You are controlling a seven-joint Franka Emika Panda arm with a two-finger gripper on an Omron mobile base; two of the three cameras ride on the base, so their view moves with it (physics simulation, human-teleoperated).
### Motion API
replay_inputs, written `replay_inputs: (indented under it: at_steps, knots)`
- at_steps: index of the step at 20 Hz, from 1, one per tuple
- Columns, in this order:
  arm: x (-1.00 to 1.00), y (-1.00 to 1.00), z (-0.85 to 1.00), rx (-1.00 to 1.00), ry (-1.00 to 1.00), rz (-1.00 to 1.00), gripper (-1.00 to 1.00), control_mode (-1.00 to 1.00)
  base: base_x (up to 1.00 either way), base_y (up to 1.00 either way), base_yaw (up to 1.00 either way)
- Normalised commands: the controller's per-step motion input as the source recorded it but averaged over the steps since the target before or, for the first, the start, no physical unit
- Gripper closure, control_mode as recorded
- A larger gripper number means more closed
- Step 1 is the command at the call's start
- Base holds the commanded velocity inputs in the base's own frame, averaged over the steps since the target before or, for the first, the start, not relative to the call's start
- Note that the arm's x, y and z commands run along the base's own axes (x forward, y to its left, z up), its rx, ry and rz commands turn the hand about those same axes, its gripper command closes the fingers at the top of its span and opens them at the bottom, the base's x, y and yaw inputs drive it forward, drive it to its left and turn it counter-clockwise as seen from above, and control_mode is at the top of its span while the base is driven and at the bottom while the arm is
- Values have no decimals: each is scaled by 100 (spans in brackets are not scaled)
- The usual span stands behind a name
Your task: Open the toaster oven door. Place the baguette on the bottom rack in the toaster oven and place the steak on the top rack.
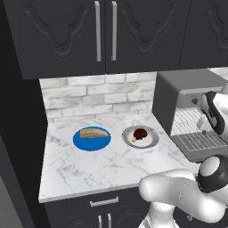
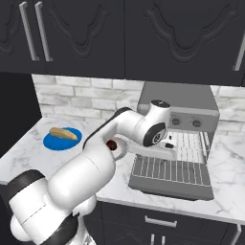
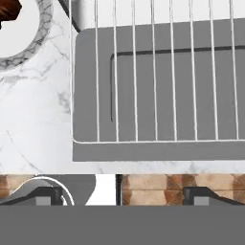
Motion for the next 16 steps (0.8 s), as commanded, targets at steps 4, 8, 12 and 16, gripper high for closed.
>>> replay_inputs:
  at_steps: [4, 8, 12, 16]
  knots:
    - [-10, 76, 0, -2, -5, -1, -100, -100, 0, 0, 0]
    - [-1, 84, 1, -5, -5, 0, -100, -100, 0, 0, 0]
    - [2, 85, 5, -5, 0, 0, -100, -100, 0, 0, 0]
    - [7, 75, 10, -4, 0, 0, -100, -100, 0, 0, 0]
